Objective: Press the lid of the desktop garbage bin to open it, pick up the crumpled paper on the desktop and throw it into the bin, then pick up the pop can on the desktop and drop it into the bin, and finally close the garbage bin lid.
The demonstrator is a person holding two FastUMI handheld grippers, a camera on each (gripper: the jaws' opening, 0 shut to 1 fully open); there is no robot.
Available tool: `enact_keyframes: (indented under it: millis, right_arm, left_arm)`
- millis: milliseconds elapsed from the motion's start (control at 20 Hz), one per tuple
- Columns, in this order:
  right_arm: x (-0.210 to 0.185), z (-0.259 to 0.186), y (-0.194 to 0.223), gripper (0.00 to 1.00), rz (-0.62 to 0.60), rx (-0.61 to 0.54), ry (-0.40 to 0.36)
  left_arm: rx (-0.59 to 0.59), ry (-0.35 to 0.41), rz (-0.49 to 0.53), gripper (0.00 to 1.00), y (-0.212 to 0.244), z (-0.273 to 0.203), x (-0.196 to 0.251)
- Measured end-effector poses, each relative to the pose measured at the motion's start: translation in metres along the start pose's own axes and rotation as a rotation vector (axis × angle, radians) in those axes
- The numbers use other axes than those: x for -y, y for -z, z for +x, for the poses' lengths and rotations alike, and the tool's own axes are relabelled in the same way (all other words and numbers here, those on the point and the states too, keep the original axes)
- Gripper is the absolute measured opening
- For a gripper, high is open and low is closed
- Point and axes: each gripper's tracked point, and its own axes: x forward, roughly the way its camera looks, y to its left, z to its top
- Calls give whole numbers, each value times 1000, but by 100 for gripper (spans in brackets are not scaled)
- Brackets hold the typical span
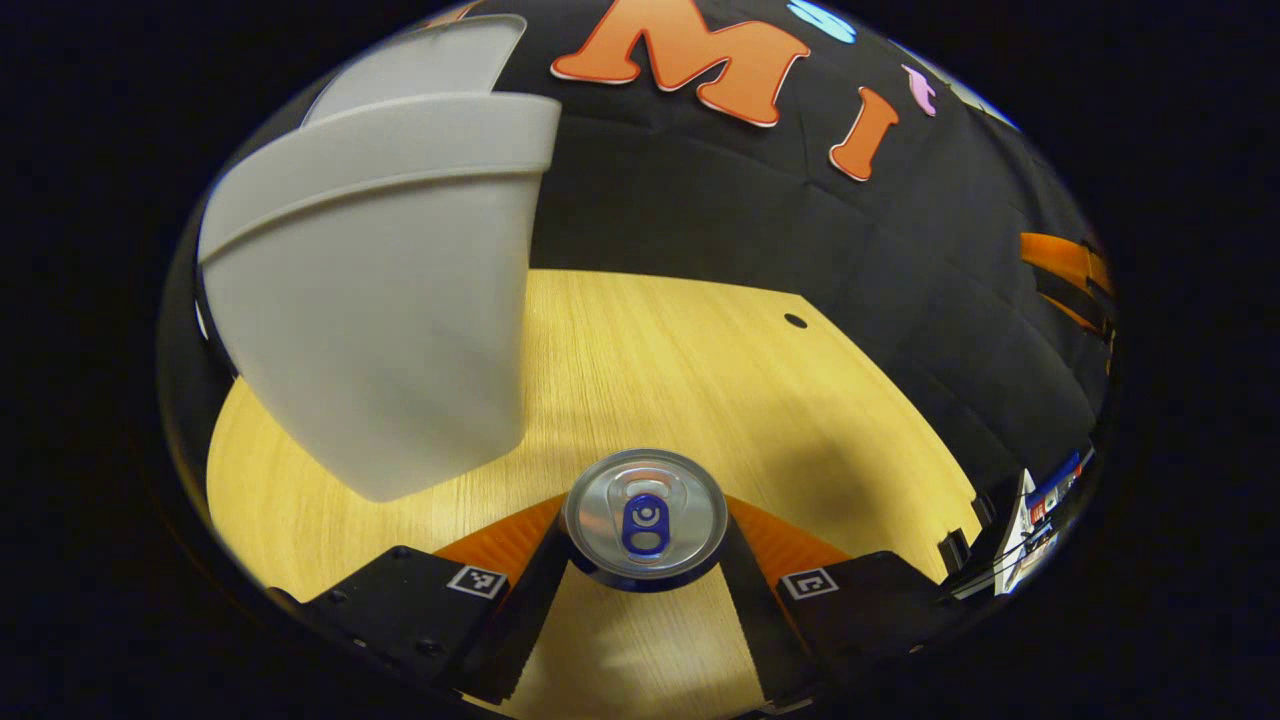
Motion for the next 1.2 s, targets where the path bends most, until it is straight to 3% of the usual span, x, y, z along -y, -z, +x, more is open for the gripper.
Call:
enact_keyframes:
  millis: [250, 600, 750, 900, 1200]
  right_arm:
    - [-5, 1, -2, 94, 19, 11, -43]
    - [-9, 1, -14, 94, 38, 49, -103]
    - [-18, -1, -22, 94, 43, 60, -119]
    - [-22, 0, -25, 94, 43, 62, -128]
    - [-22, 0, -26, 94, 46, 55, -129]
  left_arm:
    - [116, 61, 90, 84, -70, -62, 34]
    - [449, 120, 167, 82, -207, -153, 61]
    - [562, 64, 201, 82, -261, -183, 38]
    - [651, -45, 212, 81, -300, -197, -2]
    - [668, -244, 120, 81, -349, -201, -106]
